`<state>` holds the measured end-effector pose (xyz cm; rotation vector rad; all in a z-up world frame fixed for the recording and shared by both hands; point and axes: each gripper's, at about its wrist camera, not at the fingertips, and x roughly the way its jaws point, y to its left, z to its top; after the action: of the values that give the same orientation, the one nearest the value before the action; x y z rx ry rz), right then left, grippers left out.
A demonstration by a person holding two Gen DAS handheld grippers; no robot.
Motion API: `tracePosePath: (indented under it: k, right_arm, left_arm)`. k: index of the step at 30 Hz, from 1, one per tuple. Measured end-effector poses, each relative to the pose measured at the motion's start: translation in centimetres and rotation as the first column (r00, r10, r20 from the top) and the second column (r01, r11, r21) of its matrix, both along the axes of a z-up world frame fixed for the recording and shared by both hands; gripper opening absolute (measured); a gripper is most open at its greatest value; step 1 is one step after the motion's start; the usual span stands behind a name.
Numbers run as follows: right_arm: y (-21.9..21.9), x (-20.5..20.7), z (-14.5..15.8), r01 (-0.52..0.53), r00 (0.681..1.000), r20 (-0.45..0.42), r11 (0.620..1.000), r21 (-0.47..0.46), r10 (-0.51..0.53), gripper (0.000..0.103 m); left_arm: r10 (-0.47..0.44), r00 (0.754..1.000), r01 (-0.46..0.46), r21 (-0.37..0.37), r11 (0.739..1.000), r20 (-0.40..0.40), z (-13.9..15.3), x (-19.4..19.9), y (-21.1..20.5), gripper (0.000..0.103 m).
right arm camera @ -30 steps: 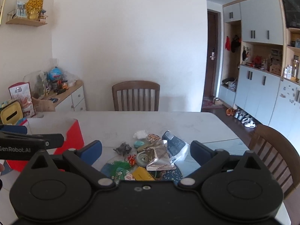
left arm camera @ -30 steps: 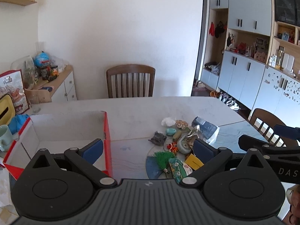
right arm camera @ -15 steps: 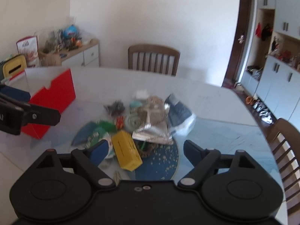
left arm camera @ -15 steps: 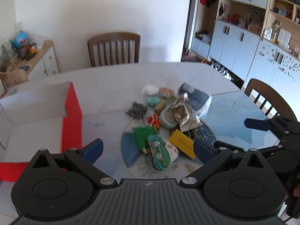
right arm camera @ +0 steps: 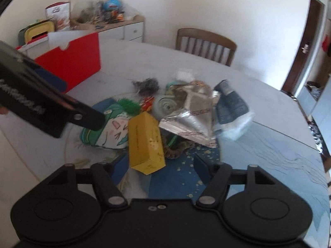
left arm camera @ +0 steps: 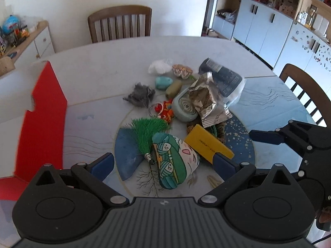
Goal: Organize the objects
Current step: 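Move both tools toward the pile of items on the table, then grasp the green patterned pouch with left tool while right tool grasps yellow box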
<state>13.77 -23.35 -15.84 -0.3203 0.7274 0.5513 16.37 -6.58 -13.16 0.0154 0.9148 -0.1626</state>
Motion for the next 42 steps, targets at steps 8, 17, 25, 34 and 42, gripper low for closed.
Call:
tracePosePath:
  k: [8,17,25,34,42]
  right_arm:
    - [1.1,0.8,-1.2,-0.088,0.996,0.005,0.996,-0.015,0.089,0.056]
    - [2.2,1.3,-1.9,-0.139,0.99,0.005,0.99,-0.025,0.139,0.052]
    - [2.5,1.7,-2.3,-0.14,0.99,0.016,0.989,-0.046,0.14,0.038]
    - [2.0,1.9,-1.8,-0.119,0.993,-0.014,0.993,-0.014,0.118,0.036]
    - [0.7,1.3,-0.3,-0.076,0.992,-0.094,0.994,0.076,0.083,0.028]
  left_arm:
    - [0.022,0.996,-0.024,-0.028,0.999,-0.083,-2.3,1.7,0.1,0.096]
    - [0.022,0.988,-0.035,-0.083,0.996,-0.155,-3.8,2.7,0.5,0.079]
    - [-0.006,0.986,-0.017,-0.135,0.991,-0.17,-3.9,3.0,0.4,0.059]
    - [0.027,0.987,-0.049,-0.132,0.99,-0.161,-3.3,2.7,0.5,0.04]
    - [0.052,0.989,-0.071,-0.138,0.988,-0.142,-1.9,0.8,1.3,0.039]
